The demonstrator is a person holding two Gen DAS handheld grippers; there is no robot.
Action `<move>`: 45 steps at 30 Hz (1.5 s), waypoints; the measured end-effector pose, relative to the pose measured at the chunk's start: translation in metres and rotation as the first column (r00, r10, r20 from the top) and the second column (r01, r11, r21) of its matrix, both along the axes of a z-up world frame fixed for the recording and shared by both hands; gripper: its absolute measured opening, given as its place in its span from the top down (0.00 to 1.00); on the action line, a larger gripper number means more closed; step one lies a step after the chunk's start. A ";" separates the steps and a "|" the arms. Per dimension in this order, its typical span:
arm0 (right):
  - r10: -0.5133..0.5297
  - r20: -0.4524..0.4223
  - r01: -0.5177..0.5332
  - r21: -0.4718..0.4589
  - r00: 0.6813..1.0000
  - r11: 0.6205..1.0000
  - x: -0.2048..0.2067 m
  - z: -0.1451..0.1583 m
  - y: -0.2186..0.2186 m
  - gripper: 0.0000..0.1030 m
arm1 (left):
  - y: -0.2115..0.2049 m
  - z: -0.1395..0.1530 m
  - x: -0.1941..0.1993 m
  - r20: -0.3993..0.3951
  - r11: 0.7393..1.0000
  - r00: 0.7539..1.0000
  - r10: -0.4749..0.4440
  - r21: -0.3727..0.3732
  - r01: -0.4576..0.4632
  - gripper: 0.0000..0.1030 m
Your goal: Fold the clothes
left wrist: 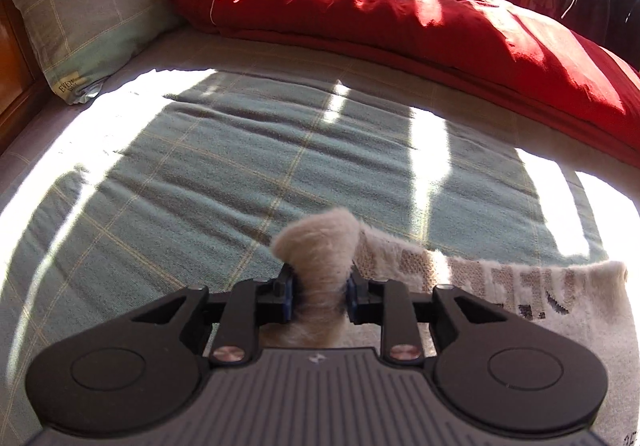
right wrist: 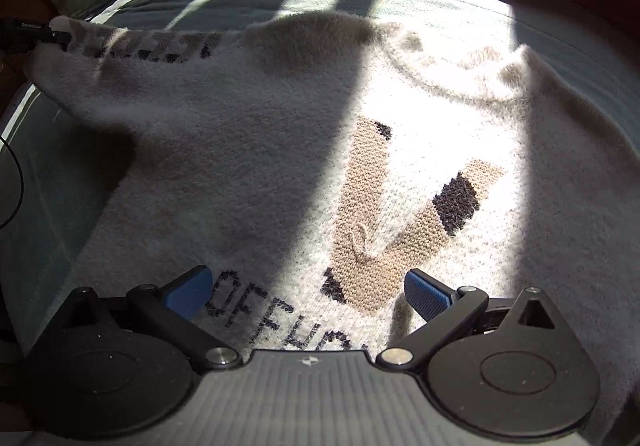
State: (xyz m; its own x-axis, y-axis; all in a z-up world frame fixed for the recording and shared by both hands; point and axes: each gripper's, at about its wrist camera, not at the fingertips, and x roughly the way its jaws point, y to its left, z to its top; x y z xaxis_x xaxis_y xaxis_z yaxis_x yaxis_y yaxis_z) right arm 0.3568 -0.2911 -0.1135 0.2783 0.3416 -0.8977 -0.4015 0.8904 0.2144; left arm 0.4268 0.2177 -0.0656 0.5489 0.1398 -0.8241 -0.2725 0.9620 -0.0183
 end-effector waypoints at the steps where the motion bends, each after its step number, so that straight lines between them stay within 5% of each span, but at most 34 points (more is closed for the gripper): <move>1: 0.001 -0.003 -0.001 0.001 1.000 1.000 0.000 0.000 0.000 0.00 | 0.001 -0.001 -0.002 -0.002 1.000 1.000 0.017 0.007 -0.017 0.69; 6: 0.002 -0.006 -0.002 0.002 1.000 1.000 -0.001 -0.001 0.001 0.00 | -0.001 0.006 -0.013 0.037 0.970 0.991 0.126 0.203 -0.131 0.56; 8: 0.002 -0.008 -0.002 0.008 1.000 1.000 -0.001 -0.002 0.002 0.00 | -0.005 0.010 -0.013 0.053 0.974 0.993 0.107 0.195 -0.115 0.49; 13: 0.005 -0.006 -0.005 0.029 1.000 1.000 0.001 -0.005 0.010 0.00 | -0.044 -0.003 -0.011 0.040 0.999 0.999 -0.034 -0.015 0.035 0.42; 18: 0.014 0.002 -0.015 0.069 1.000 0.997 0.005 -0.005 0.022 0.00 | -0.090 -0.051 -0.005 0.027 0.943 0.991 -0.128 -0.305 0.130 0.41; 21: 0.024 0.005 -0.025 0.083 1.000 0.996 0.007 -0.006 0.026 0.00 | -0.095 -0.073 -0.004 0.004 0.923 0.990 -0.143 -0.360 0.135 0.40; 24: 0.032 0.009 -0.033 0.077 0.999 0.996 0.008 -0.007 0.027 0.00 | -0.075 -0.082 -0.013 -0.024 0.951 0.994 -0.103 -0.295 0.092 0.40; 29: 0.020 0.002 -0.020 0.069 1.000 0.997 0.006 -0.011 0.018 0.00 | 0.013 -0.076 -0.035 -0.031 0.968 0.990 0.137 -0.209 -0.141 0.39; 35: 0.030 -0.002 -0.030 0.049 1.000 0.998 0.009 -0.012 0.022 0.00 | 0.063 -0.074 -0.044 -0.050 0.943 0.946 0.319 -0.079 -0.322 0.39; 38: 0.028 -0.007 -0.027 0.052 1.000 0.998 0.010 -0.012 0.022 0.00 | 0.059 -0.059 -0.048 0.024 0.941 0.949 0.315 -0.135 -0.309 0.39; 41: 0.025 -0.013 -0.024 0.049 1.000 0.999 0.011 -0.014 0.021 0.00 | 0.040 -0.052 -0.038 0.069 0.956 0.974 0.216 -0.217 -0.197 0.32; 45: 0.041 -0.009 -0.041 0.020 0.999 0.999 0.011 -0.016 0.028 0.00 | 0.019 -0.069 -0.011 0.025 0.973 0.997 0.078 -0.219 -0.071 0.30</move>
